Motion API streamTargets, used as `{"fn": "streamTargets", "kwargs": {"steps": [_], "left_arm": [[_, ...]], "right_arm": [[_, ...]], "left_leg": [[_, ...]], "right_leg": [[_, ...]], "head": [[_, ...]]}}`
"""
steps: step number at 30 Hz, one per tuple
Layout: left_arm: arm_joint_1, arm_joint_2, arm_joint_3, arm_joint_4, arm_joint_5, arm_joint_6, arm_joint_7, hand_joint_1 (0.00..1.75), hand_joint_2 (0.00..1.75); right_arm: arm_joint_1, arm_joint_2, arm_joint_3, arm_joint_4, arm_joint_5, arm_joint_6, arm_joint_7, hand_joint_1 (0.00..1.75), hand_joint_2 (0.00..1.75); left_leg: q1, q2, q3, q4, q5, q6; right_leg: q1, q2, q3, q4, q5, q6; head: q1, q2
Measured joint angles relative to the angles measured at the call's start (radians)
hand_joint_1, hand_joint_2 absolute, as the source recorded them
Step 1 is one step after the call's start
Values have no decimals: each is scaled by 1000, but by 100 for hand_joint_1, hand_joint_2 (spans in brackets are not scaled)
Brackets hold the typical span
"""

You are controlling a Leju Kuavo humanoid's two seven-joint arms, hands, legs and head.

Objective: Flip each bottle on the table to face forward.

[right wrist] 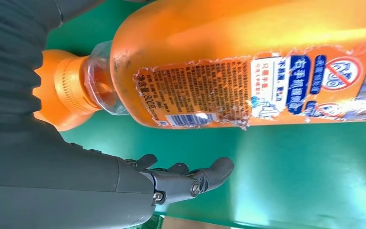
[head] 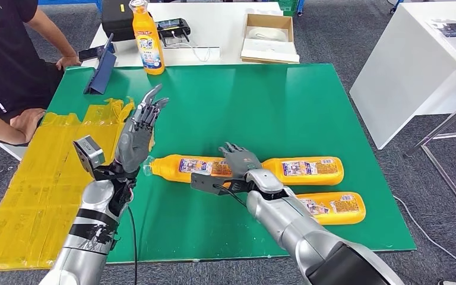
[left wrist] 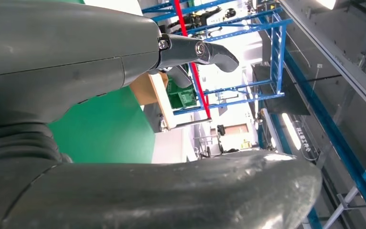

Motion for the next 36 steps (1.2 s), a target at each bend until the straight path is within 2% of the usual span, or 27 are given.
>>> {"fn": "streamTargets", "kwargs": {"steps": [5, 11, 23, 36], "left_arm": [[29, 0, 1, -8, -5, -8, -8, 0, 0], [32, 0, 6, -22, -19, -19, -4, 0, 0], [30, 1, 9, -25, -20, -19, -3, 0, 0], [8, 1, 9, -18, -21, -22, 3, 0, 0]], "right_arm": [[11, 7, 7, -20, -29, 7, 12, 0, 175], [12, 12, 64, -43, -131, 12, 21, 0, 175], [12, 12, 120, -49, -183, 13, 19, 0, 175], [12, 12, 136, -49, -235, 28, 18, 0, 175]], "left_leg": [[0, 0, 0, 0, 0, 0], [0, 0, 0, 0, 0, 0], [0, 0, 0, 0, 0, 0], [0, 0, 0, 0, 0, 0]], "right_leg": [[0, 0, 0, 0, 0, 0], [0, 0, 0, 0, 0, 0], [0, 0, 0, 0, 0, 0], [0, 0, 0, 0, 0, 0]], "head": [[0, 0], [0, 0], [0, 0], [0, 0]]}}
